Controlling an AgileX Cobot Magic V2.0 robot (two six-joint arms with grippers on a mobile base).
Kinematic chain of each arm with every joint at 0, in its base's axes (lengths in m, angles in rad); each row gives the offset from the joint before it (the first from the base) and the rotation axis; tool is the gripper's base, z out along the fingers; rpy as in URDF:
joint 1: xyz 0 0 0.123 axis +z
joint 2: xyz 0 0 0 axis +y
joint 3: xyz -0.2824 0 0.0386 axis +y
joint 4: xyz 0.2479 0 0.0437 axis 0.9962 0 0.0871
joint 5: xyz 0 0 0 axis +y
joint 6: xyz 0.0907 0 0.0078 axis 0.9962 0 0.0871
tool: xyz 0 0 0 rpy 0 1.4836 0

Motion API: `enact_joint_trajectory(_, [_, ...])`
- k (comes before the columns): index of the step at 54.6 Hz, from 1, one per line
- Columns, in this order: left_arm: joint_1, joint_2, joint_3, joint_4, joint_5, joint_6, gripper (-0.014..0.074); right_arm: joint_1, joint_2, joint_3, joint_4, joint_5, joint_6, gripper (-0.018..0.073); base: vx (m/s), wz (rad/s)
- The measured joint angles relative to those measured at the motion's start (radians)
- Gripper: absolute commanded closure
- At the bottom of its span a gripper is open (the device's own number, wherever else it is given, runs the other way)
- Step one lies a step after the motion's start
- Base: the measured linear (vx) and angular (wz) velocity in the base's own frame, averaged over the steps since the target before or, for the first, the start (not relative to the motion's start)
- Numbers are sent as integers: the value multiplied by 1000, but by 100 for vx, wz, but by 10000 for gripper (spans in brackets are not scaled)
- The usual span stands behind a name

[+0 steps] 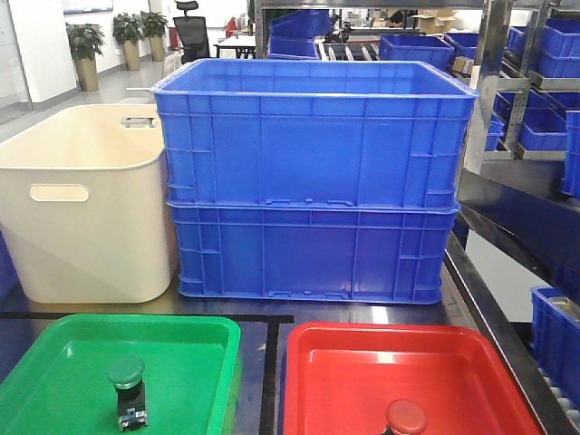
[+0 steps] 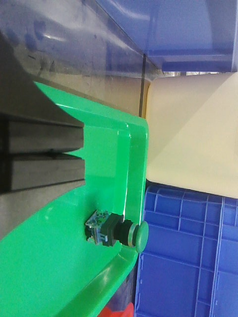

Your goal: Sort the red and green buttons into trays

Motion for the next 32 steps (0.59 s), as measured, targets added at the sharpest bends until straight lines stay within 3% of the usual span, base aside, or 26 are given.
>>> enact_joint_trajectory(32, [0,0,0,0,0,0,602,0,0,0,0,1,-2,571,0,0])
